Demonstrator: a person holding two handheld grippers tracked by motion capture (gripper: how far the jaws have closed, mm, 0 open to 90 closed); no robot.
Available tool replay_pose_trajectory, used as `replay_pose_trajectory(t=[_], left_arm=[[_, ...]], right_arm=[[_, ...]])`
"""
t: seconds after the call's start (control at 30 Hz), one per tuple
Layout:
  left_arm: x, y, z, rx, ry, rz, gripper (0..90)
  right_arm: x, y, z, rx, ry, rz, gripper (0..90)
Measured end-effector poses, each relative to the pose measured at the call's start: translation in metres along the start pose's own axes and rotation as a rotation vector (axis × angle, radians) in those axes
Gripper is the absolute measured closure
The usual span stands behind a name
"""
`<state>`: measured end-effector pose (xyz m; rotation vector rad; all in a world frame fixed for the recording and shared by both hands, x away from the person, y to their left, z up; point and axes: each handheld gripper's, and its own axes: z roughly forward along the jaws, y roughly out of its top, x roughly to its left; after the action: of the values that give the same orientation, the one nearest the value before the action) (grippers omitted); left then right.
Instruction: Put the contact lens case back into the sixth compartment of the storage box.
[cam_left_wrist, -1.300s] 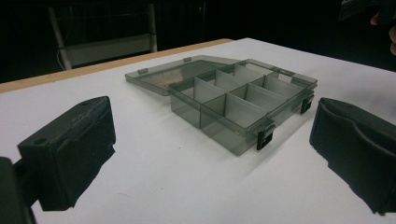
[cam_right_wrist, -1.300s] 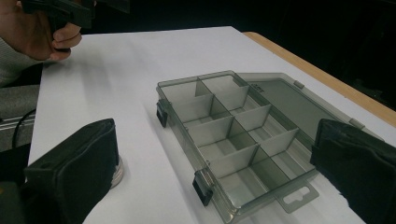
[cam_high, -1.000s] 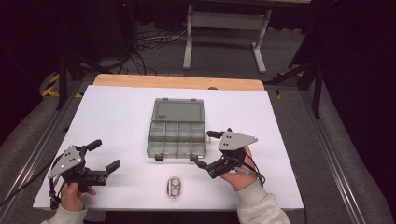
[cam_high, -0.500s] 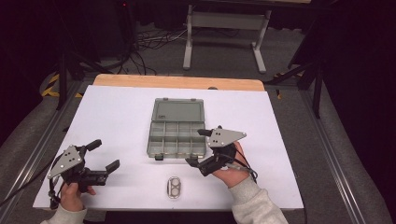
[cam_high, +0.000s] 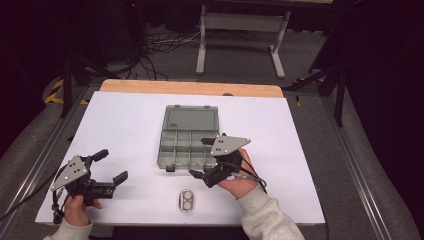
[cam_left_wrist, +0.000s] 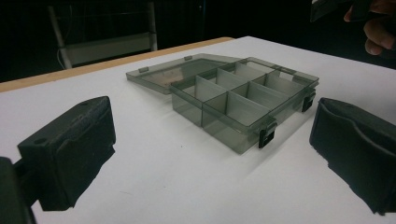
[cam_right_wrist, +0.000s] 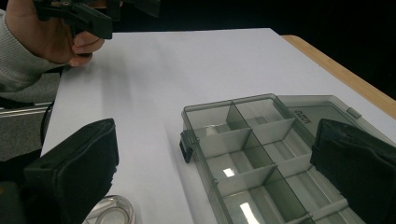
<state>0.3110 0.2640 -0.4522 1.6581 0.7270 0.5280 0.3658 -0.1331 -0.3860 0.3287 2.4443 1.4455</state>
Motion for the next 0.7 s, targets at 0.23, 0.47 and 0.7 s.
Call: replay_pose_trajectory(t=[0.23, 0.47, 0.7], left_arm=[[0.000, 0.000, 0.000, 0.003, 0.001, 0.002, 1.1], [0.000, 0.000, 0.000, 0.000, 0.001, 0.000, 1.1], [0.001, 0.000, -0.001, 0.001, 0.001, 0.000, 1.1]], right_arm=[[0.001, 0.003, 0.009, 0.009, 0.019, -0.011, 1.2], [0.002, 0.006, 0.018, 0.022, 0.037, -0.016, 1.2], [0.004, 0.009, 0.026, 0.036, 0.063, -0.025, 1.4]])
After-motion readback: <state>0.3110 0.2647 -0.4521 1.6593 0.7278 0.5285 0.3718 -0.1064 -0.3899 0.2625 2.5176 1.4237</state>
